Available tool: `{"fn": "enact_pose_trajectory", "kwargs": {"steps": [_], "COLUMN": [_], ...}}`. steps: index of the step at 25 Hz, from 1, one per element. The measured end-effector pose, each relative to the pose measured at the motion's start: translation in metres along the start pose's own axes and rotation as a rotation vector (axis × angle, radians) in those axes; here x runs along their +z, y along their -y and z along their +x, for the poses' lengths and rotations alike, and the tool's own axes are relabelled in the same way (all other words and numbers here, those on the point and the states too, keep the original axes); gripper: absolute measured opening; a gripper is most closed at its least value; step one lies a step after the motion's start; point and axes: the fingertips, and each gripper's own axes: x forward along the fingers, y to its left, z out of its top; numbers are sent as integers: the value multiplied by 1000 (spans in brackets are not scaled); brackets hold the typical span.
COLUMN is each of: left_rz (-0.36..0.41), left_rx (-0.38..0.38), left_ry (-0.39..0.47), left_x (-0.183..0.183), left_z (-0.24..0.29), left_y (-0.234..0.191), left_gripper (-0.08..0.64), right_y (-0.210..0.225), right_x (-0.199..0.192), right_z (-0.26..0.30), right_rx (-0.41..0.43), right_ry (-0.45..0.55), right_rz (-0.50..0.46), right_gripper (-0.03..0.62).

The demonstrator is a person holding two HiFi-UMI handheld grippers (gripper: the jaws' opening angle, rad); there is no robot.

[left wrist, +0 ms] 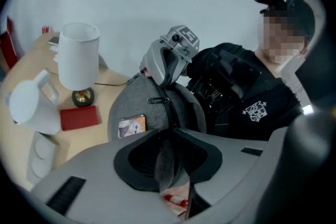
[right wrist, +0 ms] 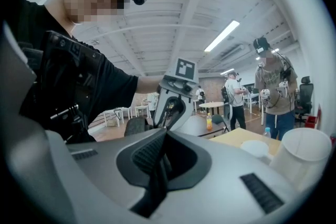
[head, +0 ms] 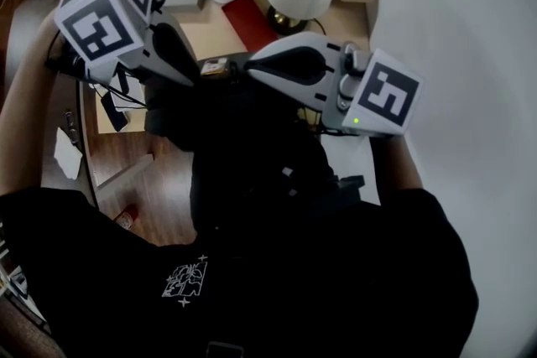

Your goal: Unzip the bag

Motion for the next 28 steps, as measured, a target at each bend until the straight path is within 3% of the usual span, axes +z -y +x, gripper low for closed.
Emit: {"fn": "enact_pose_trajectory", "kwargs": {"steps": [4,8,11,13,17,21,25,28], "left_rz": [84,97,130,160,166,129,117,73], "left_rx": [283,451,626,695,691,574,426,426], "left_ry": [-49,-48,-94,-121,-104,-12,94,87], "left_x": [3,2,4,5,1,1,5,7], "left_z": [-4,-3,-10,-11,-11,-9,-4,-2], "left_y": [1,0,3,4,7,21,28,24], "left_gripper": [84,86,84,80,61,11,6,5], "right_y": [1,1,1,1,0,0,-2,-3], "right_x": [0,0,1,1,0,0,0,-1], "right_z": [1,1,1,1,2,1,1,2], "right_rx": [-2,9,12,17,31,41,64,59], "right_ry": [3,7,10,13,16,19,10,-1], "right_rz": [-8,-12,-17,-20,-19,-18,-12,-19], "right_gripper": [23,23,23,23,23,23,25,23]}}
